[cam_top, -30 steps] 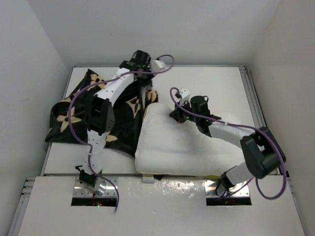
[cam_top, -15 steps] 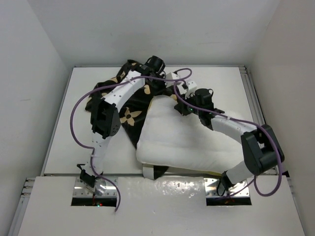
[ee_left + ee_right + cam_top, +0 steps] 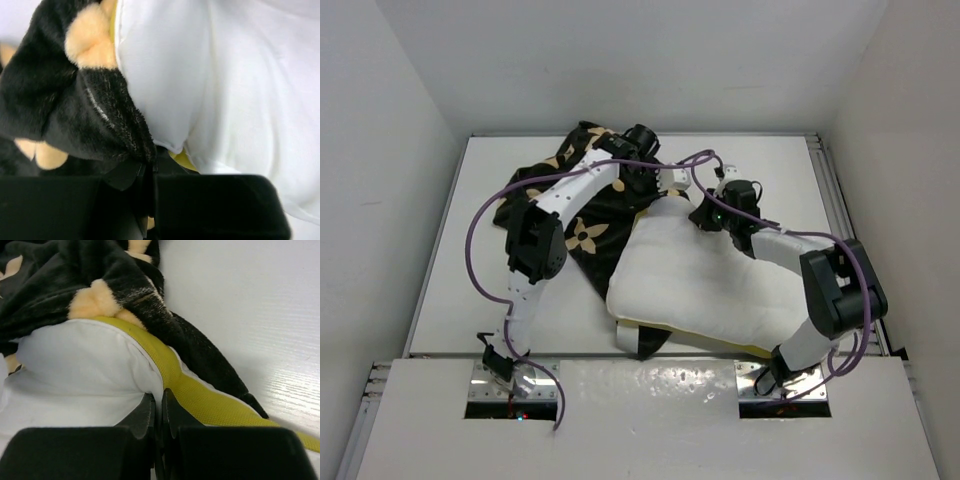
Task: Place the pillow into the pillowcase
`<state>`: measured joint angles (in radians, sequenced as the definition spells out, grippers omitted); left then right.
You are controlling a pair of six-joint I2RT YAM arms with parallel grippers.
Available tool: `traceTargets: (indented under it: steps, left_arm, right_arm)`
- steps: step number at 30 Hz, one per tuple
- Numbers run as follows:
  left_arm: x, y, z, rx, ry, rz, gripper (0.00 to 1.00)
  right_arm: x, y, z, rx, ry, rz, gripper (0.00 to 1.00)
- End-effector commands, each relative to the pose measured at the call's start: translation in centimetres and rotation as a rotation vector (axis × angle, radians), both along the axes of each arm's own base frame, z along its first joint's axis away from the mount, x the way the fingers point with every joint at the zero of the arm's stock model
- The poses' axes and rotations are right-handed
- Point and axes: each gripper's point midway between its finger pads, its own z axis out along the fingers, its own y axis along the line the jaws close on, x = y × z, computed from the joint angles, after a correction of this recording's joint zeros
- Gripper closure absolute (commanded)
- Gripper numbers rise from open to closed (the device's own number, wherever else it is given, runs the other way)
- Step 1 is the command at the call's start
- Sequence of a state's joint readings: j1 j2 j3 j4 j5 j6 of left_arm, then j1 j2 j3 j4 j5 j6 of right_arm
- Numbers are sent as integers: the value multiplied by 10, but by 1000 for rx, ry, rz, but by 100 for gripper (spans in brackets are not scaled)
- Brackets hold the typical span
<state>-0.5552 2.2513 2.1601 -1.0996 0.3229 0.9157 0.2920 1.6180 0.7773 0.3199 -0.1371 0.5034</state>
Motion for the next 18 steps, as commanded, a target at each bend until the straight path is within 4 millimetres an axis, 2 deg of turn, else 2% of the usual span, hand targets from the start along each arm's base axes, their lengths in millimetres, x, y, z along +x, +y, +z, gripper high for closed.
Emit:
traceTargets:
  steps: [1,2,3,4,5,6,7,8,10,12,13,15,16,17,18]
  left_arm:
    - [-46,-18,53,-154,95,-112,99]
    - [-45,-21,63,-181,83,-117,99]
    - [-45,-21,67,-189,83,-114,99]
    - [-44,-22,70,-195,77,-114,99]
    - [-43,-21,73,-191,70,-102,98]
    - [-41,-20,72,-186,66,-95,98]
    - [-40,-19,71,-178,60,-90,98]
    - [-36,-17,69,-165,56,-69,98]
    - [-33,-16,69,-157,46,-56,96]
    - [-32,-17,71,-163,42,-47,92]
    - [-32,-18,77,-173,36,-34,91]
    - [-29,-16,88,-196,14,-19,89]
    - [-29,-16,89,-214,22,-11,85]
    - [-20,-12,94,-243,10,28,84]
    - [-19,-10,106,-275,-6,41,83]
  right_arm:
    - [34,-35,13,-56,-59,-182,100]
    - [34,-38,14,-57,-61,-171,99]
    - [33,-35,21,-70,-90,-128,72]
    - [33,-33,27,-72,-113,-93,52]
    - [26,-20,34,-48,-137,4,35]
    - [23,-16,53,-72,-213,75,24]
    - [18,-10,61,-67,-266,129,2]
    - [7,6,74,-34,-322,247,1]
    - [-2,17,100,-47,-481,365,1]
    - [-9,30,113,-40,-567,488,1]
    - [-3,31,113,-34,-578,511,1]
    - [-5,41,117,10,-618,606,1]
    - [1,45,108,29,-610,638,1]
    - [2,47,108,52,-618,667,1]
    - [1,53,118,74,-687,721,1]
